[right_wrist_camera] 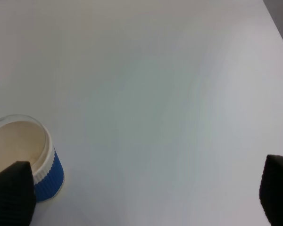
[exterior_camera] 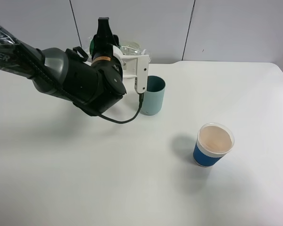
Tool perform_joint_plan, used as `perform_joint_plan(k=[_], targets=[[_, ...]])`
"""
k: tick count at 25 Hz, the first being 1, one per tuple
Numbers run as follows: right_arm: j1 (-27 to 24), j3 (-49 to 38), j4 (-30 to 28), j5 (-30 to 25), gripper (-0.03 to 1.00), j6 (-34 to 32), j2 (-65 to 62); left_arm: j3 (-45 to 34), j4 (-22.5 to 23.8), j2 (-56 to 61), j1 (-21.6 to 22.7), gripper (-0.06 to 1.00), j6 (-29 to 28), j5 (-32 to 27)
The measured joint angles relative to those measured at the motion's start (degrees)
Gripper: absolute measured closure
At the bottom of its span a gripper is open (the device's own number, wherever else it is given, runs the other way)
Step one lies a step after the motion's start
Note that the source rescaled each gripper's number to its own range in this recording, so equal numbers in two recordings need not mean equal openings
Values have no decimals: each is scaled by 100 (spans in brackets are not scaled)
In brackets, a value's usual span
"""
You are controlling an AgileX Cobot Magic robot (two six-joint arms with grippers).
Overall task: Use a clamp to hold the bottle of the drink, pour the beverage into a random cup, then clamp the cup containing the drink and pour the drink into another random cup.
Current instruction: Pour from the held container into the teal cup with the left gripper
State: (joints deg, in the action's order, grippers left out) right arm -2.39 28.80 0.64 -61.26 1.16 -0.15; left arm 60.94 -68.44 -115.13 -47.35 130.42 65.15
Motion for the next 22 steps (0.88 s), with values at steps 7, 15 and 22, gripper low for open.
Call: perform_joint_plan(k=[7, 15, 22], targets=[[0, 0, 0, 0, 14, 0, 0, 0, 76, 0, 30, 92, 157, 165], [0, 0, 0, 0, 14, 0, 0, 0, 86, 0, 45, 92, 343, 175], [0, 0, 0, 0, 14, 0, 0, 0, 90, 0, 83, 92, 723, 182]])
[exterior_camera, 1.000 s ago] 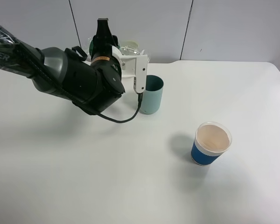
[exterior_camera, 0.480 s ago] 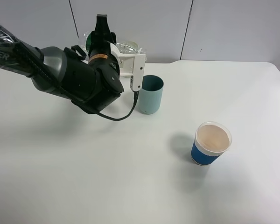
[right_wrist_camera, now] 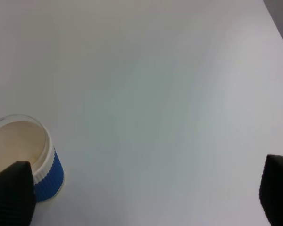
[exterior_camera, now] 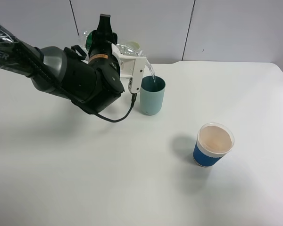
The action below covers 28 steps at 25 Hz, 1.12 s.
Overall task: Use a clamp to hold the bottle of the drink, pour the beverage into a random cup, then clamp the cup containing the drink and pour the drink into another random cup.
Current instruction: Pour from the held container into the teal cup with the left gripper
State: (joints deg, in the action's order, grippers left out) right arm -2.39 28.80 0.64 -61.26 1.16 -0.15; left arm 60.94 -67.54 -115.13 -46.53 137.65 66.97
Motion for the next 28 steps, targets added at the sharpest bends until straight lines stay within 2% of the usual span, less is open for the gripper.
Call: perform_joint_plan(k=[9, 16, 22, 28], targets=[[0, 0, 0, 0, 14, 0, 0, 0, -12, 0, 6, 92, 22, 6], [0, 0, 0, 0, 14, 0, 0, 0, -258, 0, 10, 92, 22, 25], [0, 0, 0, 0, 14, 0, 0, 0, -295, 0, 10, 92, 29, 171], [0, 0, 0, 0, 14, 0, 0, 0, -285, 0, 10, 92, 211, 182]])
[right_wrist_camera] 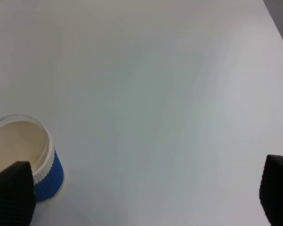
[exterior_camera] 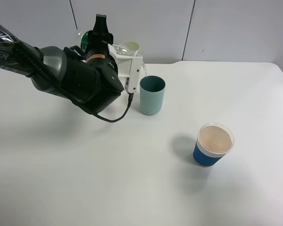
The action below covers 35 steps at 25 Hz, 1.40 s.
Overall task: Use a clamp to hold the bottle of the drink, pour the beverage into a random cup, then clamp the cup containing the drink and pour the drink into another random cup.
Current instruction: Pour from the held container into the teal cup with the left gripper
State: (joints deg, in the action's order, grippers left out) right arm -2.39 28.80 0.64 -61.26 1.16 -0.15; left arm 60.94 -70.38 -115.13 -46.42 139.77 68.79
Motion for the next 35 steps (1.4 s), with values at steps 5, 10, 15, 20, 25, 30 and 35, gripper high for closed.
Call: perform_joint_plan(k=[5, 10, 15, 20, 25, 30, 35], targets=[[0, 0, 0, 0, 14, 0, 0, 0, 66, 0, 0, 92, 54, 0], [0, 0, 0, 0, 14, 0, 0, 0, 152, 0, 0, 92, 186, 0], [0, 0, 0, 0, 14, 0, 0, 0, 324, 0, 0, 92, 336, 0], [0, 0, 0, 0, 14, 0, 0, 0, 369, 0, 0, 92, 348, 5], [0, 0, 0, 0, 14, 0, 0, 0, 380, 0, 0, 92, 480, 30], [0, 0, 0, 0, 14, 0, 0, 0, 388, 0, 0, 92, 596, 40], [0, 0, 0, 0, 14, 0, 0, 0, 498, 0, 0, 92, 644, 40]])
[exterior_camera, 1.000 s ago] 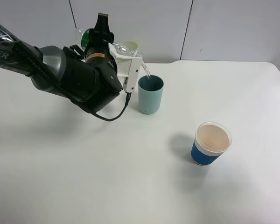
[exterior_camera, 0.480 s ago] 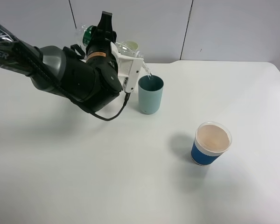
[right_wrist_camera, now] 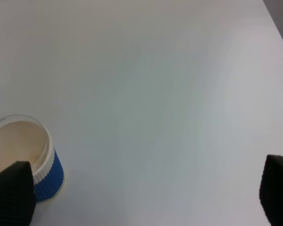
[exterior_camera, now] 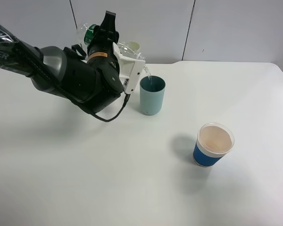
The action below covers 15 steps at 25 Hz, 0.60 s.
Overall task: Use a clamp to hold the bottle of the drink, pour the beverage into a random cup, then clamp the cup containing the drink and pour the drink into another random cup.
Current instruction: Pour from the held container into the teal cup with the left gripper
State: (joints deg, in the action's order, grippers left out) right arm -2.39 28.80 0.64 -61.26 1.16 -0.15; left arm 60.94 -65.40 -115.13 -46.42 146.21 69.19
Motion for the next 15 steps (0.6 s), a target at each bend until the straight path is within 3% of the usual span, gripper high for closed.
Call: perform_joint_plan(k=[15], targets=[[0, 0, 0, 0, 14, 0, 0, 0, 671, 0, 0, 92, 76, 0]])
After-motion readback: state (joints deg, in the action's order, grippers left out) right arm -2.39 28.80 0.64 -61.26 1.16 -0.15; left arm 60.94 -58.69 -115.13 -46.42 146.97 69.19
